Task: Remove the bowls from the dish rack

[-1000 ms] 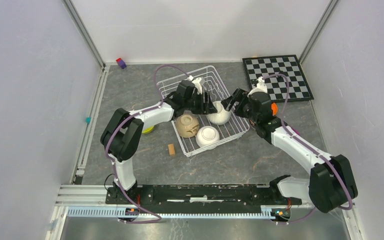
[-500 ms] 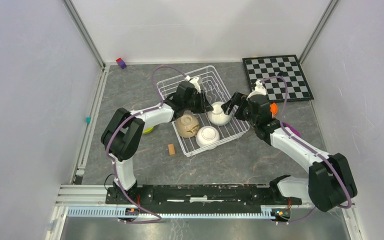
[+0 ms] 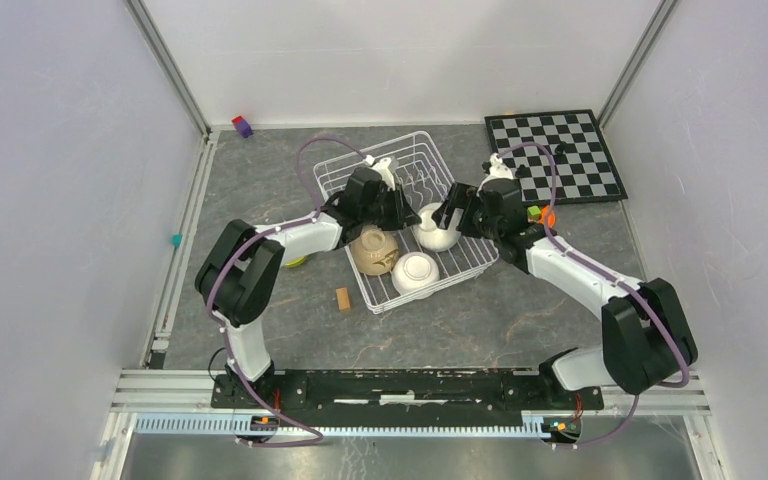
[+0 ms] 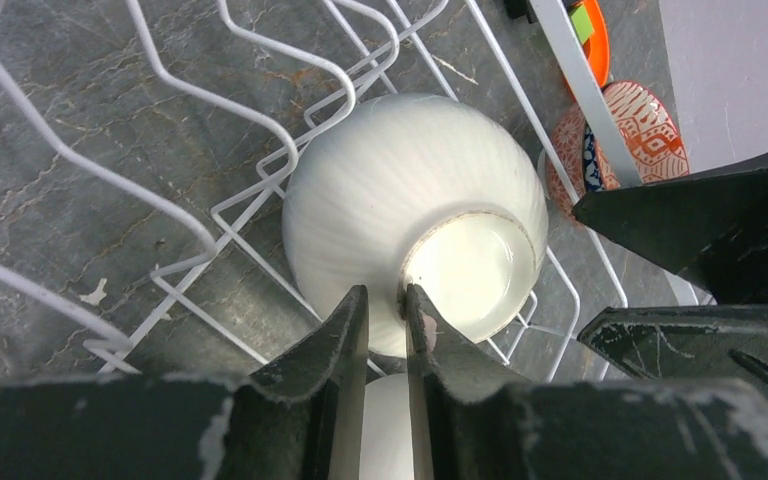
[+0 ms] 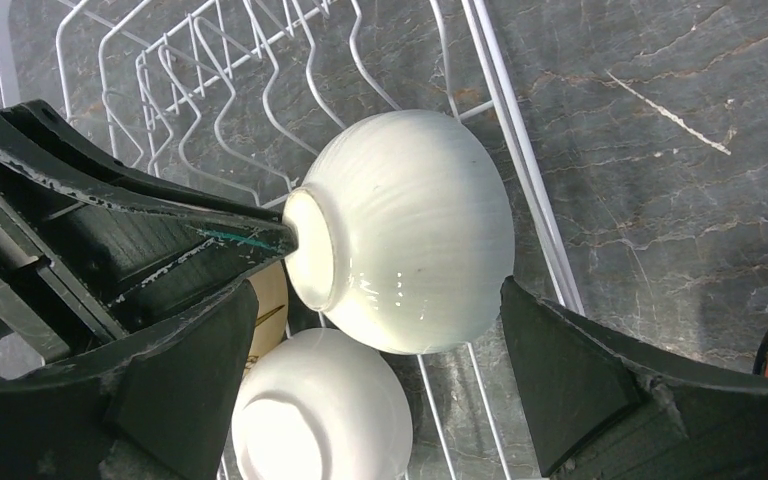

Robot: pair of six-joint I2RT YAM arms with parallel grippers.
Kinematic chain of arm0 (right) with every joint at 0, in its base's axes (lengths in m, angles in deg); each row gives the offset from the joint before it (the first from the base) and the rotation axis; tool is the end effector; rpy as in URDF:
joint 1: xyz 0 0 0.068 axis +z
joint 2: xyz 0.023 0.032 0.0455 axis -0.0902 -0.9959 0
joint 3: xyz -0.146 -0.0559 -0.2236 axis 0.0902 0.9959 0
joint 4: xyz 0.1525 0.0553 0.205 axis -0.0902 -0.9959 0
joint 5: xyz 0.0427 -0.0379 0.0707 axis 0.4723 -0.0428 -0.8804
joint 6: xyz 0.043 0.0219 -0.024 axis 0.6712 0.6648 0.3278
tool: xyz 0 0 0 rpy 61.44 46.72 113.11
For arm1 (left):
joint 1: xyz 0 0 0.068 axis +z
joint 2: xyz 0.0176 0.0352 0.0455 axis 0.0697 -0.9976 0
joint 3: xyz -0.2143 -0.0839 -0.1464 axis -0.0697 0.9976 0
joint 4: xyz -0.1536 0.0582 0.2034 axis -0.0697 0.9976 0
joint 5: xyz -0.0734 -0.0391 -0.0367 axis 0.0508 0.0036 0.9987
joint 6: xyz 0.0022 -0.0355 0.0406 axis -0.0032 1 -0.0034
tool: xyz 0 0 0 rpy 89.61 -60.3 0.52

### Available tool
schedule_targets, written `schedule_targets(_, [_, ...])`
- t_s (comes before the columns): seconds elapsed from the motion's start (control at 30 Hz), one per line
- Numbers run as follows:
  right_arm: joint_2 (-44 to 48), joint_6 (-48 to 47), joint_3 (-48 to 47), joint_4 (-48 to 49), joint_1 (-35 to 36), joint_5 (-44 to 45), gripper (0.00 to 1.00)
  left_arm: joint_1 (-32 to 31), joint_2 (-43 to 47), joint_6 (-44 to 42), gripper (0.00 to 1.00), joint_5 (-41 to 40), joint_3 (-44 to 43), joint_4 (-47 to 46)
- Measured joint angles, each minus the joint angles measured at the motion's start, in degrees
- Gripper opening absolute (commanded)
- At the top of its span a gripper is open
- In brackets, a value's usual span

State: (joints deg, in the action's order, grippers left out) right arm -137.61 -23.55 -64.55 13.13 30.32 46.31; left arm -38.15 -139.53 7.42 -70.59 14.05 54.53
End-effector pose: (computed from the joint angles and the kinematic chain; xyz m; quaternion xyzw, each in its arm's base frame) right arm 0.2762 0.1296 0.2350 0.0927 0.8681 0.2526 0.4172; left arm 0.3330 -0.2375 0.1958 0.0664 0.8625 -0.3716 0.3371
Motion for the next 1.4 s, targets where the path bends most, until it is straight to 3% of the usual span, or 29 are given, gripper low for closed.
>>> schedule_targets(0.37, [-4.07,-5.40,-4.20,-0.68,0.26,-4.79,0.98,0.68,1.25,-0.04,0.25,0.20,1.46,0.81])
schedule_targets(0.77, [-4.46,-9.99,-4.31,-0.96,0.92,-1.53,0.98,0.87,1.29,-0.13,0.24,0.92,1.46,1.81])
schedule_targets(1.1, [-4.09,-12.33,-4.31,-0.52,1.38,-2.58,0.98,1.14,2.21,-3.08,0.24,-0.59,0.33,8.09])
schedule_targets(1.4, [-9.70,-12.13,-5.03,5.33,1.20,-13.33,0.79,1.14,2.19,-4.90,0.24,-0.98,-0.63,10.49])
